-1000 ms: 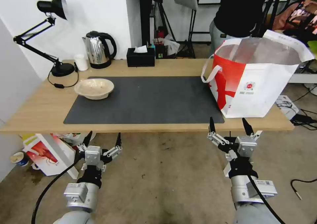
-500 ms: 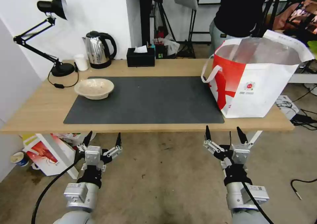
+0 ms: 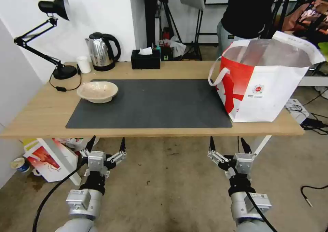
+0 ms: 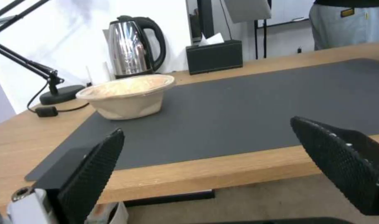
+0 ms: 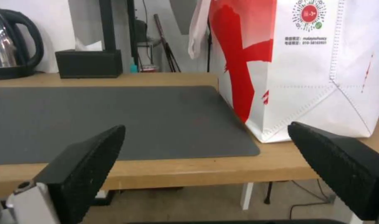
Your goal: Pick up the trash from the table and place it into the takeout bag.
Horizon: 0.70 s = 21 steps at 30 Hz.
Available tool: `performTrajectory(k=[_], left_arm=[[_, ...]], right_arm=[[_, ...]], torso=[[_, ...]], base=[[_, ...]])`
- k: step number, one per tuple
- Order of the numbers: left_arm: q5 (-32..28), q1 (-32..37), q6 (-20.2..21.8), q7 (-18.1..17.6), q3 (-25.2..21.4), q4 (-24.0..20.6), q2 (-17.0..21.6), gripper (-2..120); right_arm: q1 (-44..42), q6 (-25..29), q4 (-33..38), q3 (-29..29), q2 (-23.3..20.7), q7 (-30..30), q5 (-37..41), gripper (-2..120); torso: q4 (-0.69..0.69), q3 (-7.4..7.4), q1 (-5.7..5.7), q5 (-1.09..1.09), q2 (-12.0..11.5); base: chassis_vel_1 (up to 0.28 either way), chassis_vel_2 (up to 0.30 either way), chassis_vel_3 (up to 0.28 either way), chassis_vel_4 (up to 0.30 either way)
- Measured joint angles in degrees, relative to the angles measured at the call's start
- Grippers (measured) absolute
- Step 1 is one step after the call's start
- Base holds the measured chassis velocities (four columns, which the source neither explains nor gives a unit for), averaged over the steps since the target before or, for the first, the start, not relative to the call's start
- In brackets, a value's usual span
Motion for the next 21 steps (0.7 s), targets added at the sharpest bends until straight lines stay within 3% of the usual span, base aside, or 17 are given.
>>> performTrajectory(k=[21], left_arm=[[0.0, 0.0, 0.0, 0.0, 0.0, 0.0, 0.0, 100]], right_arm=[[-0.28, -0.05, -1.16, -0.76, 0.02, -0.44, -0.02, 100]], torso=[[0.0, 0.0, 0.0, 0.01, 0.0]], base=[[0.0, 0.0, 0.0, 0.0]])
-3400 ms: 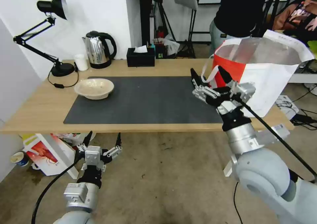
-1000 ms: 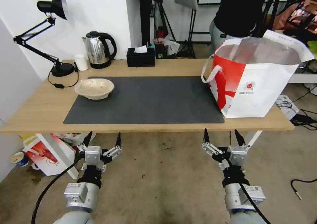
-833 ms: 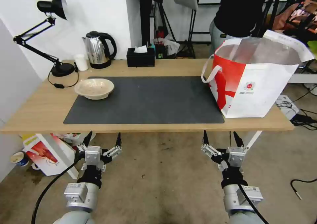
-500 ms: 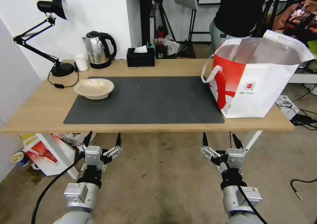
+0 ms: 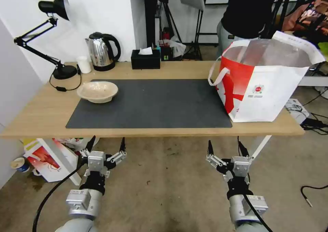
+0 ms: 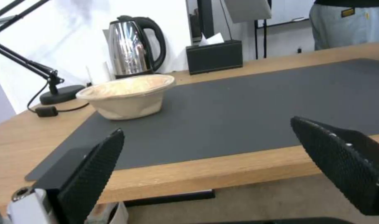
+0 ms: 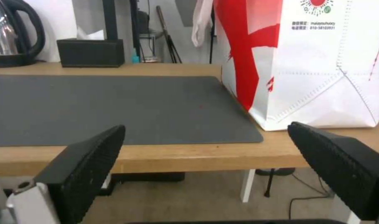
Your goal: Pick up the trash from the table and place it into the takeout bag.
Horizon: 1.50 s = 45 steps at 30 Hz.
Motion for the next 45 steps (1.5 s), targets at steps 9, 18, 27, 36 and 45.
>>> performTrajectory(k=[9, 18, 27, 36, 45], left_arm=[[0.0, 0.0, 0.0, 0.0, 0.0, 0.0, 0.0, 100], [0.0, 0.0, 0.0, 0.0, 0.0, 0.0, 0.0, 100], [0.0, 0.0, 0.0, 0.0, 0.0, 0.0, 0.0, 100], [0.0, 0.0, 0.0, 0.0, 0.0, 0.0, 0.0, 100], [0.0, 0.0, 0.0, 0.0, 0.0, 0.0, 0.0, 100]], right_arm=[[-0.22, 0.22, -0.39, -0.05, -0.04, -0.82, -0.69, 100], [0.01, 0.42, -0.62, 0.1, 0.01, -1.01, -1.1, 100], [-0.03, 0.52, -0.73, 0.12, 0.19, -1.07, -1.2, 100], [-0.12, 0.52, -0.73, 0.15, 0.23, -1.08, -1.2, 100], [-0.11, 0.5, -0.71, 0.17, 0.24, -1.08, -1.2, 100]], torso=[[0.0, 0.0, 0.0, 0.0, 0.0], [0.0, 0.0, 0.0, 0.0, 0.0], [0.0, 0.0, 0.0, 0.0, 0.0], [0.0, 0.0, 0.0, 0.0, 0.0], [0.0, 0.0, 0.0, 0.0, 0.0]], base=[[0.0, 0.0, 0.0, 0.0], [0.0, 0.0, 0.0, 0.0], [0.0, 0.0, 0.0, 0.0], [0.0, 0.0, 0.0, 0.0], [0.0, 0.0, 0.0, 0.0]])
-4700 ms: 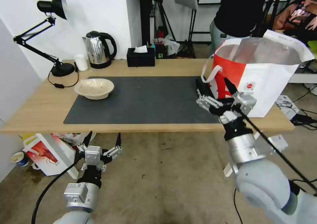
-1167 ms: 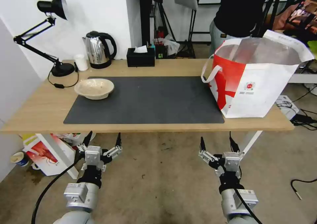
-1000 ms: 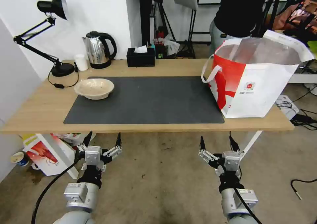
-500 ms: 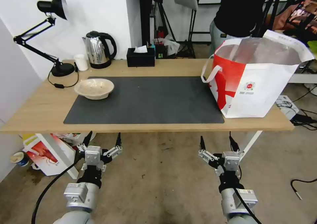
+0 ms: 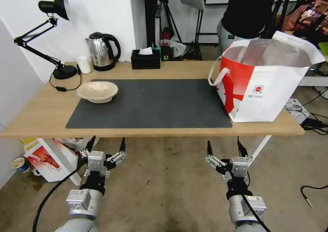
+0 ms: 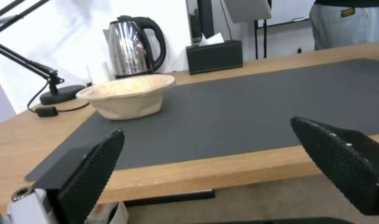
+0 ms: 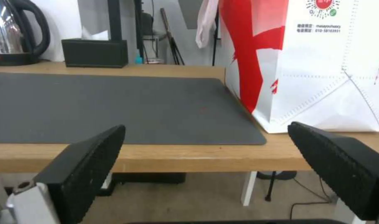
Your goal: Pick up the trash from the table and place it into the takeout bag.
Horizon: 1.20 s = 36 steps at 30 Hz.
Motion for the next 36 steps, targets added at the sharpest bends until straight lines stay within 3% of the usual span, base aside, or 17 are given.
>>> performTrajectory(k=[36], left_arm=[[-0.06, 0.0, 0.01, 0.0, -0.01, 0.0, 0.01, 100]], right_arm=[[0.01, -0.03, 0.06, 0.0, 0.0, 0.01, 0.06, 100]], torso=[[0.0, 0.0, 0.0, 0.0, 0.0]], base=[[0.0, 0.0, 0.0, 0.0]])
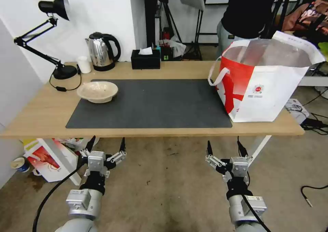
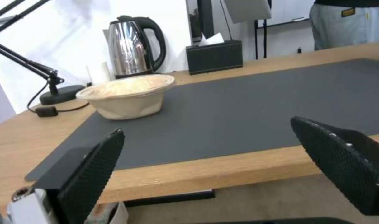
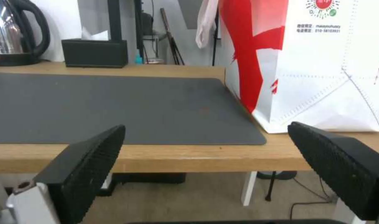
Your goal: Pick up the trash from the table and place it into the takeout bag.
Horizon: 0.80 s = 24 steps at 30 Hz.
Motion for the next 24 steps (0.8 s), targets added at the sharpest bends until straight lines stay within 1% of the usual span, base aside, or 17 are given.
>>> performTrajectory(k=[3, 5, 6, 7, 9, 15, 16, 17, 18, 22, 23, 24], left_arm=[[-1.37, -0.12, 0.48, -0.26, -0.14, -0.36, 0.25, 100], [-2.27, -0.23, 0.8, -0.48, -0.28, -0.69, 0.44, 100], [-3.0, -0.23, 1.07, -0.58, -0.31, -0.75, 0.54, 100], [-3.81, -0.33, 1.32, -0.72, -0.4, -0.99, 0.68, 100], [-7.46, -0.69, 2.54, -1.41, -0.81, -2.04, 1.28, 100], [-10.98, -0.96, 3.6, -1.98, -1.21, -3.01, 1.81, 100], [-13.47, -1.13, 4.34, -2.35, -1.5, -3.79, 2.23, 100], [-15.69, -1.29, 4.98, -2.7, -1.79, -4.43, 2.6, 100], [-15.69, -1.29, 4.98, -2.7, -1.79, -4.43, 2.6, 100], [-21.85, -1.72, 6.82, -3.58, -2.51, -6.25, 3.57, 100], [-21.85, -1.72, 6.82, -3.58, -2.51, -6.25, 3.57, 100], [-24.41, -1.92, 7.57, -3.95, -2.82, -7.0, 4.0, 100]], right_arm=[[0.0, 0.0, 0.0, 0.0, 0.0, 0.0, 0.0, 100], [0.0, 0.0, 0.0, 0.0, 0.0, 0.0, 0.0, 100], [0.0, 0.0, 0.0, 0.0, 0.0, 0.0, 0.0, 100], [0.0, 0.0, 0.0, 0.0, 0.0, 0.0, 0.0, 100], [0.0, 0.0, 0.0, 0.0, 0.0, 0.0, 0.0, 100], [0.0, 0.0, 0.0, 0.0, 0.0, 0.0, 0.0, 100], [0.0, 0.0, 0.0, 0.0, 0.0, 0.0, 0.0, 100], [0.0, 0.0, 0.0, 0.0, 0.0, 0.0, 0.0, 100], [0.0, 0.0, 0.0, 0.0, 0.0, 0.0, 0.0, 100], [0.0, 0.0, 0.0, 0.0, 0.0, 0.0, 0.0, 100], [0.0, 0.0, 0.0, 0.0, 0.0, 0.0, 0.0, 100], [0.0, 0.0, 0.0, 0.0, 0.0, 0.0, 0.0, 100]], torso=[[0.0, 0.0, 0.0, 0.0, 0.0], [-0.01, 0.0, 0.0, 0.03, 0.0], [0.01, 0.0, 0.0, -0.03, 0.0], [0.0, 0.0, 0.0, -0.02, 0.0], [0.0, 0.0, 0.0, 0.01, 0.0], [0.0, 0.0, 0.0, -0.01, 0.0], [0.0, 0.0, -0.01, 0.01, 0.0], [0.0, 0.0, -0.01, -0.01, 0.0], [0.0, 0.0, -0.01, -0.01, 0.0], [0.0, 0.0, -0.01, 0.0, 0.0], [0.0, 0.0, -0.01, 0.0, 0.0], [0.0, 0.0, -0.01, 0.0, 0.0]], base=[[0.0, 0.0, 0.0, 0.0], [0.0, 0.0, 0.0, 0.0], [0.0, 0.0, 0.0, 0.0], [0.0, 0.0, 0.0, 0.0], [0.0, 0.0, 0.0, 0.0], [0.0, 0.0, 0.0, 0.0], [0.0, 0.0, 0.0, 0.0], [0.0, 0.0, 0.0, 0.0], [0.0, 0.0, 0.0, 0.0], [0.0, 0.0, 0.0, 0.0], [0.0, 0.0, 0.0, 0.0], [0.0, 0.0, 0.0, 0.0]])
